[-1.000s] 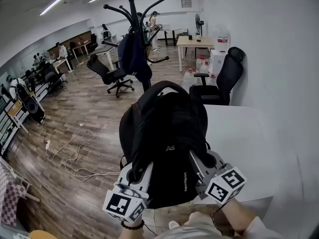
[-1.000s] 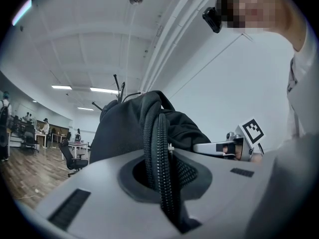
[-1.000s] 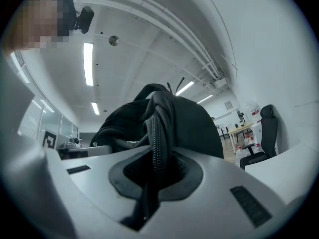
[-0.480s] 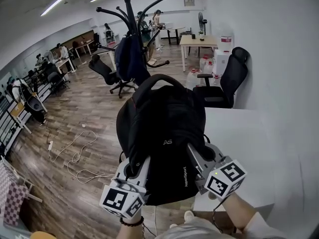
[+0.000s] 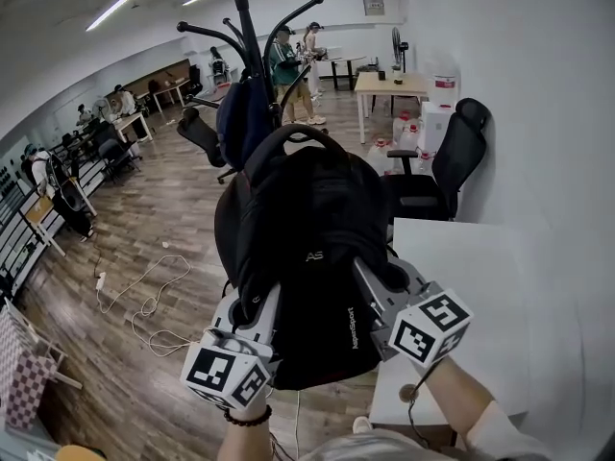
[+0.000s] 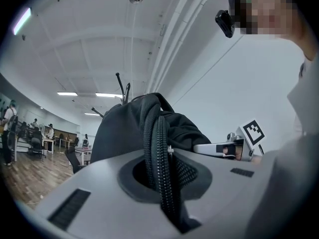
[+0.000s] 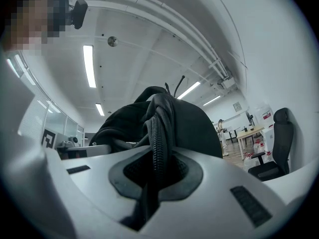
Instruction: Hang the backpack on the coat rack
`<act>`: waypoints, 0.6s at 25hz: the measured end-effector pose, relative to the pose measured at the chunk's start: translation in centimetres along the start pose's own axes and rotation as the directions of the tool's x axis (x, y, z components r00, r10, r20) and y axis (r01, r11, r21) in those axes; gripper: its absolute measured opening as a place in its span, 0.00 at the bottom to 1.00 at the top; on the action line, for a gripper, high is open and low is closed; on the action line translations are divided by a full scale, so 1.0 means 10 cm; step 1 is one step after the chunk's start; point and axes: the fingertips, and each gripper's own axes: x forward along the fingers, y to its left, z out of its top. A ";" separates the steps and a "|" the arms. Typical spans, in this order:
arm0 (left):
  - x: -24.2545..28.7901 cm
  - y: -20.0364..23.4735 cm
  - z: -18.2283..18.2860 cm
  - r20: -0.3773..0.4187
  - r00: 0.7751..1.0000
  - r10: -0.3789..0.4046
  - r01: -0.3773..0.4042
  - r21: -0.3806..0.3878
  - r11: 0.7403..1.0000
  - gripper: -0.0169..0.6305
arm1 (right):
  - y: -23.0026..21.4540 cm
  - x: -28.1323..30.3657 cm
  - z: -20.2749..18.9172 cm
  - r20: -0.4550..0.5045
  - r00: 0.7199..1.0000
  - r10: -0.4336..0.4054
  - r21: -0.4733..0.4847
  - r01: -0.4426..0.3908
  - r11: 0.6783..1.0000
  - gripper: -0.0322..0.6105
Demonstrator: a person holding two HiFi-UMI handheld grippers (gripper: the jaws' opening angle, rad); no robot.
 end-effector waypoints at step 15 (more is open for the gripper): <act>0.55 0.57 0.15 0.013 0.997 0.079 -0.078 -0.010 0.997 0.07 | -0.38 0.77 0.17 0.003 0.999 0.052 0.027 -0.053 0.998 0.10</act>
